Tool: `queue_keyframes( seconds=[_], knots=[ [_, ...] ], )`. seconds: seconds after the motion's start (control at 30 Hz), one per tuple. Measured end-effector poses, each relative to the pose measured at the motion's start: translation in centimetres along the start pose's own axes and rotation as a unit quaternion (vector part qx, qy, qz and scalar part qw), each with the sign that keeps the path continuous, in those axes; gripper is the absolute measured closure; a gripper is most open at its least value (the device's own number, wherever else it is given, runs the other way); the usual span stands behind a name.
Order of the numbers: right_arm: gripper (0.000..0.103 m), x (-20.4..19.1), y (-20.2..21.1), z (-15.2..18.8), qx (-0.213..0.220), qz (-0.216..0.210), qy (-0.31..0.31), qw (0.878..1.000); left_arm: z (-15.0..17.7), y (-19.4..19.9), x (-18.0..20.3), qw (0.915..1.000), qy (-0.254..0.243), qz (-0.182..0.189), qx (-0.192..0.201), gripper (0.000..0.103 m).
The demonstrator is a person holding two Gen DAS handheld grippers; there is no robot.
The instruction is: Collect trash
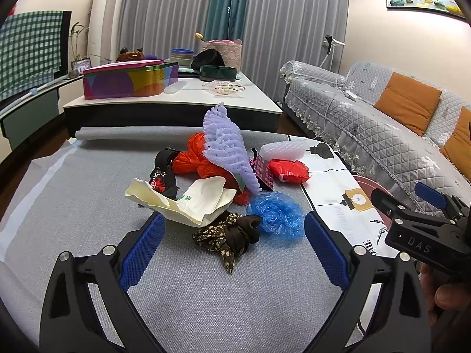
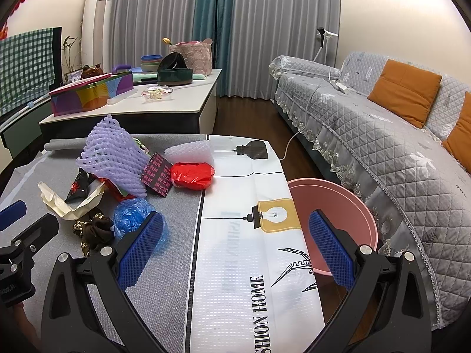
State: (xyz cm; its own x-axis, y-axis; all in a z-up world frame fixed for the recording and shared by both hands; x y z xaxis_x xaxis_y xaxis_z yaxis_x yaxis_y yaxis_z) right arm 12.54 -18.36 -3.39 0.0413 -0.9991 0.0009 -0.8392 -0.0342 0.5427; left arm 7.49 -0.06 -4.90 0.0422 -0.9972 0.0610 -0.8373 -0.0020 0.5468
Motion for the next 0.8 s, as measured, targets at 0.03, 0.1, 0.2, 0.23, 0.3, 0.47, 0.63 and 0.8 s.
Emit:
queue_keyframes(
  seconds=[0.03, 0.1, 0.2, 0.23, 0.3, 0.47, 0.63, 0.8],
  knots=[
    [0.006, 0.0, 0.0, 0.0, 0.0, 0.0, 0.0, 1.0, 0.0, 0.0, 0.0, 1.0, 0.0, 0.0, 0.0, 0.011],
    [0.006, 0.0, 0.0, 0.0, 0.001, 0.0, 0.0, 1.0, 0.0, 0.0, 0.0, 1.0, 0.0, 0.0, 0.0, 0.011],
    [0.007, 0.0, 0.0, 0.0, 0.0, 0.0, 0.0, 1.0, 0.0, 0.0, 0.5, 1.0, -0.001, -0.001, 0.001, 0.011],
    [0.007, 0.0, 0.0, 0.0, 0.0, 0.0, 0.0, 1.0, 0.0, 0.0, 0.5, 1.0, 0.0, 0.0, 0.001, 0.011],
    [0.007, 0.0, 0.0, 0.0, 0.0, 0.0, 0.0, 1.0, 0.0, 0.0, 0.5, 1.0, 0.0, 0.0, 0.001, 0.011],
    [0.008, 0.0, 0.0, 0.0, 0.0, 0.0, 0.0, 1.0, 0.0, 0.0, 0.5, 1.0, 0.001, 0.0, 0.0, 0.011],
    [0.008, -0.1, 0.0, 0.0, -0.001, -0.001, -0.001, 1.0, -0.4, -0.1, 1.0, 1.0, 0.004, 0.003, 0.0, 0.011],
    [0.011, -0.6, -0.4, 0.0, -0.005, -0.007, -0.003, 1.0, -0.7, 0.2, 0.8, 1.0, 0.003, 0.0, 0.003, 0.018]
  ],
)
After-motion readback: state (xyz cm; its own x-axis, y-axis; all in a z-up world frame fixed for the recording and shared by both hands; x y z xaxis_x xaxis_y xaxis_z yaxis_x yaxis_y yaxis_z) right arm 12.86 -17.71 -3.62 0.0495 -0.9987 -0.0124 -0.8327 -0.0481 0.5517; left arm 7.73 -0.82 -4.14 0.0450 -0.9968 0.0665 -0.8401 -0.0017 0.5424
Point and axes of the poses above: each gripper's, at about its wrist camera, not at the fingertips, and y roughly against the way its jaws point, x to its right, z to its underside, the point moved 9 cm from there along -y, roughly the way its jaws point, and after that the axes turned 4 degrees about -y, right-handed, at the moved point
